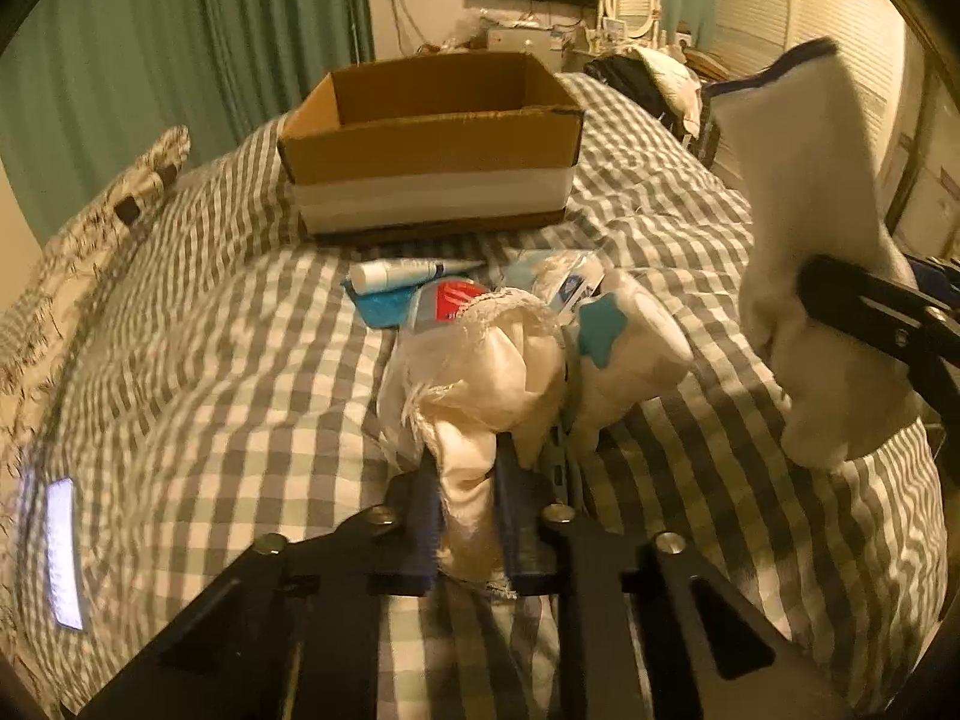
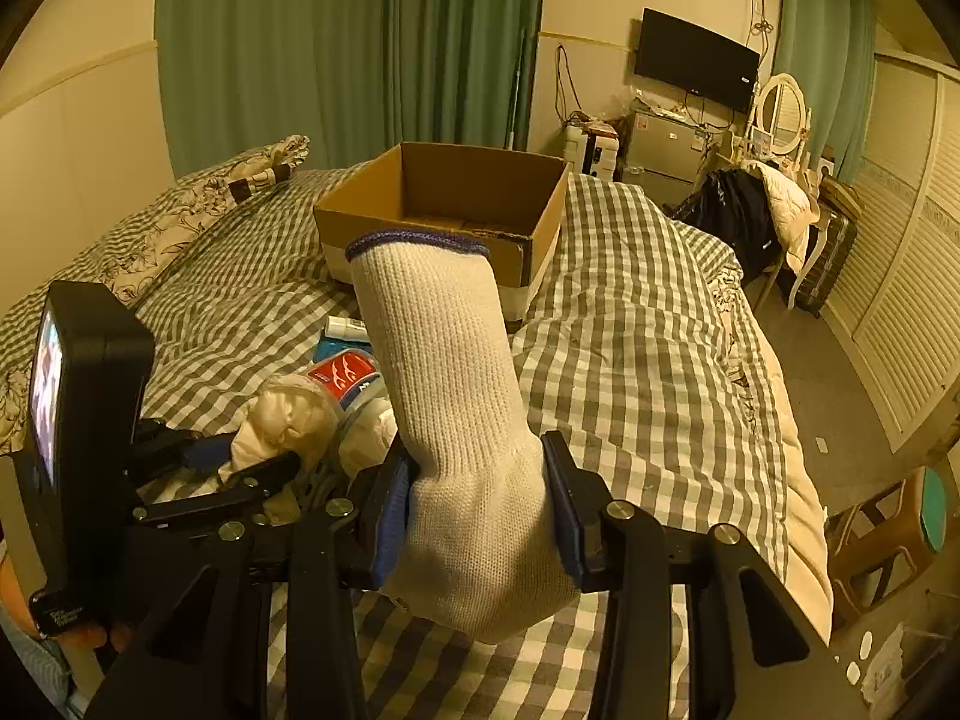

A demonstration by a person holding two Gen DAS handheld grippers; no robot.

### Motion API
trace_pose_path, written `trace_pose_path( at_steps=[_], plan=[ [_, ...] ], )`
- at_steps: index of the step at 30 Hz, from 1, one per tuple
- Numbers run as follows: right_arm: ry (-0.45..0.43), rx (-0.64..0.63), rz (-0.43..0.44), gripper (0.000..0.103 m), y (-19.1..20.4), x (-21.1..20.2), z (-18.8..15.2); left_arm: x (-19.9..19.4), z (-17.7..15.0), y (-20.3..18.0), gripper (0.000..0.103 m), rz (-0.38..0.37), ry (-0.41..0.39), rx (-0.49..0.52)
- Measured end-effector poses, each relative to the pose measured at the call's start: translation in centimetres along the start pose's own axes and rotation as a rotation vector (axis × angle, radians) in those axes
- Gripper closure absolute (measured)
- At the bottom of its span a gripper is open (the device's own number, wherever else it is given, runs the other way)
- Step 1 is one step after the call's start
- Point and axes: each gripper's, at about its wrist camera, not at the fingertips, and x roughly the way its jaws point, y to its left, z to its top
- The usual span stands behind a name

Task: Organize objects
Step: 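Grasp the white sock with the right gripper while the left gripper grasps the white lace cloth, then carry the sock and lace cloth into the cardboard box and open both grippers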

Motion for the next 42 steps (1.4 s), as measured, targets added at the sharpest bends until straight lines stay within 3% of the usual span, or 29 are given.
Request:
trace_pose_path(
  at_steps=[5,9,16,21,26,31,36,40,42],
  plan=[
    [-0.021,-0.008,-0.006,0.063,0.0,-0.8,0.2,-3.0,0.9,1.2,0.091,0.002,-0.055,-0.052],
    [-0.069,-0.029,-0.016,0.063,0.0,-2.6,1.4,-5.9,3.5,2.9,0.091,-0.004,-0.116,-0.081],
    [-0.233,-0.091,-0.022,0.063,0.1,-6.2,7.5,-10.0,11.1,5.8,0.091,0.016,-0.25,-0.082],
    [-0.302,-0.083,0.028,0.063,-0.1,-6.2,13.0,-9.5,16.6,7.2,0.091,0.032,-0.296,-0.088],
    [-0.296,-0.039,0.095,0.063,-0.5,-2.1,18.6,-5.9,22.2,8.4,0.091,0.025,-0.295,-0.089],
    [-0.192,-0.006,0.09,0.065,-1.0,6.1,22.3,0.7,25.3,9.3,0.091,0.027,-0.234,-0.078],
    [-0.065,0.022,0.085,0.068,-1.8,14.3,22.3,8.4,25.5,9.8,0.091,0.017,-0.141,-0.07],
    [-0.012,0.067,0.108,0.066,-3.0,18.4,20.6,11.6,24.5,10.1,0.091,0.006,-0.102,-0.074],
    [-0.001,0.104,0.13,0.062,-4.1,19.5,20.4,12.4,24.2,10.2,0.084,0.007,-0.086,-0.086]
  ],
)
